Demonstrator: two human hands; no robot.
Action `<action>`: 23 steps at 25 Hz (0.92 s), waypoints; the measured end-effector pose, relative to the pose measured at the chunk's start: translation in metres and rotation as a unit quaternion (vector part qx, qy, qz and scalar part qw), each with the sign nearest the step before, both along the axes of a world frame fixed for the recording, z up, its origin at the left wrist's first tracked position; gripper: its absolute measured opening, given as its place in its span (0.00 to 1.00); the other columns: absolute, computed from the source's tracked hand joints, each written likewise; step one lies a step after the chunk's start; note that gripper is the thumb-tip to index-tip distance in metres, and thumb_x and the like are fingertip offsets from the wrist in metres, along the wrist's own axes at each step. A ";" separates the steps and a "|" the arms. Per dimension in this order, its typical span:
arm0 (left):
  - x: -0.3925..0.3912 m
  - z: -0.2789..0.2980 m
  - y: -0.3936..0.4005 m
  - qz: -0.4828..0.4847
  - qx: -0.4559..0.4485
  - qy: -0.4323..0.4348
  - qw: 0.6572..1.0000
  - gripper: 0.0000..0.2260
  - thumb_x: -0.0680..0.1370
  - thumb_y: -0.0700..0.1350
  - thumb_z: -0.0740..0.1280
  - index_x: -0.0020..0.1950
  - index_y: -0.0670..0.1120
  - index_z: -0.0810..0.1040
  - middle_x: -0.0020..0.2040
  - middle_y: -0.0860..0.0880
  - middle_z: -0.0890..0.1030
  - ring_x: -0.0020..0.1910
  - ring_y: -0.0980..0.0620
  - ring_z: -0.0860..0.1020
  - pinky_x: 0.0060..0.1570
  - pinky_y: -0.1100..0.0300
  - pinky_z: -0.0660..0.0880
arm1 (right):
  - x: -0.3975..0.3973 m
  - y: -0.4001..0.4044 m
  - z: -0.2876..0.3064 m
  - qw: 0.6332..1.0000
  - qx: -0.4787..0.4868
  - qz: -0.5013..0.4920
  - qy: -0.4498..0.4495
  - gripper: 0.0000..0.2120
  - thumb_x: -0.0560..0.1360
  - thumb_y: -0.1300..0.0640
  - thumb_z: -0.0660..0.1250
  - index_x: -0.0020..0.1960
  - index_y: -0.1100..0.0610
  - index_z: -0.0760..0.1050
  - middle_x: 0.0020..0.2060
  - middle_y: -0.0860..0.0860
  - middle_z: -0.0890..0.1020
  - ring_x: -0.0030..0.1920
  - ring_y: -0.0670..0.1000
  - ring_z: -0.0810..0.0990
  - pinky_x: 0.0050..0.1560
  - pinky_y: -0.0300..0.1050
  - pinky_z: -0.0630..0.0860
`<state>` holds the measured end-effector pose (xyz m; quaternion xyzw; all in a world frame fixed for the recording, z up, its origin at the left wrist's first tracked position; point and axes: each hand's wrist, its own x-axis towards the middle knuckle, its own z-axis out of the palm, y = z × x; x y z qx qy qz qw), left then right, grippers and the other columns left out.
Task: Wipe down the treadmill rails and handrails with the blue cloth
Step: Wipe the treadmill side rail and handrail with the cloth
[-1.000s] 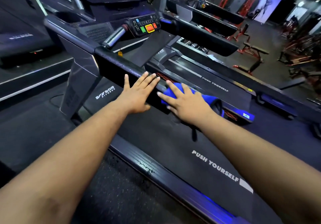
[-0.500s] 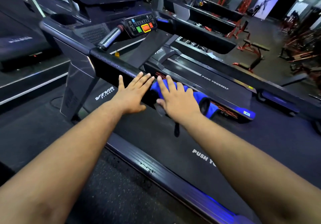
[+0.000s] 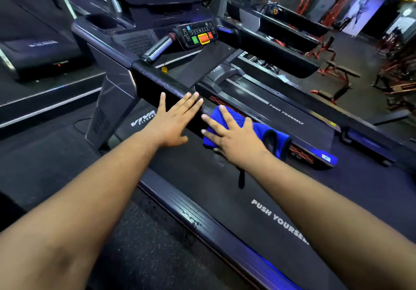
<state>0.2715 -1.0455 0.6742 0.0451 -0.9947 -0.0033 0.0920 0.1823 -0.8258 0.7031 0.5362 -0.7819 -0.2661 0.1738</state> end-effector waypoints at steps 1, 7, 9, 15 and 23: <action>0.004 -0.001 -0.008 0.017 -0.002 0.001 1.000 0.52 0.71 0.53 0.72 0.80 0.51 0.34 0.80 0.52 0.34 0.80 0.53 0.37 0.70 0.26 0.40 | -0.002 0.013 0.004 1.000 -0.024 -0.008 -0.009 0.33 0.78 0.36 0.59 0.79 0.39 0.51 0.81 0.47 0.43 0.79 0.64 0.46 0.57 0.68 0.69; 0.007 -0.006 -0.029 0.048 -0.017 -0.010 0.999 0.51 0.74 0.55 0.70 0.80 0.52 0.33 0.81 0.53 0.34 0.80 0.54 0.38 0.69 0.26 0.37 | -0.012 -0.003 0.011 0.984 -0.121 -0.110 -0.073 0.37 0.77 0.33 0.55 0.78 0.37 0.37 0.80 0.52 0.50 0.66 0.64 0.70 0.50 0.60 0.76; 0.005 0.000 -0.032 0.059 -0.007 -0.012 0.998 0.50 0.74 0.55 0.70 0.80 0.51 0.33 0.81 0.53 0.34 0.80 0.54 0.39 0.70 0.26 0.39 | -0.011 -0.050 0.013 0.981 -0.131 -0.111 -0.087 0.37 0.78 0.34 0.54 0.78 0.40 0.38 0.80 0.54 0.52 0.64 0.64 0.71 0.51 0.60 0.76; 0.003 0.005 -0.042 0.051 0.043 -0.016 0.998 0.50 0.73 0.52 0.71 0.81 0.54 0.37 0.81 0.56 0.37 0.80 0.56 0.41 0.69 0.26 0.39 | -0.001 0.023 -0.005 0.996 -0.084 -0.007 0.003 0.42 0.73 0.34 0.65 0.79 0.42 0.49 0.81 0.51 0.47 0.77 0.69 0.55 0.56 0.69 0.71; 0.009 0.007 -0.078 0.038 0.023 0.011 0.999 0.48 0.74 0.52 0.70 0.81 0.53 0.38 0.82 0.55 0.40 0.80 0.56 0.44 0.70 0.28 0.39 | -0.018 -0.071 0.019 0.992 -0.077 -0.017 -0.099 0.39 0.77 0.35 0.58 0.79 0.40 0.38 0.81 0.50 0.45 0.73 0.62 0.62 0.52 0.58 0.77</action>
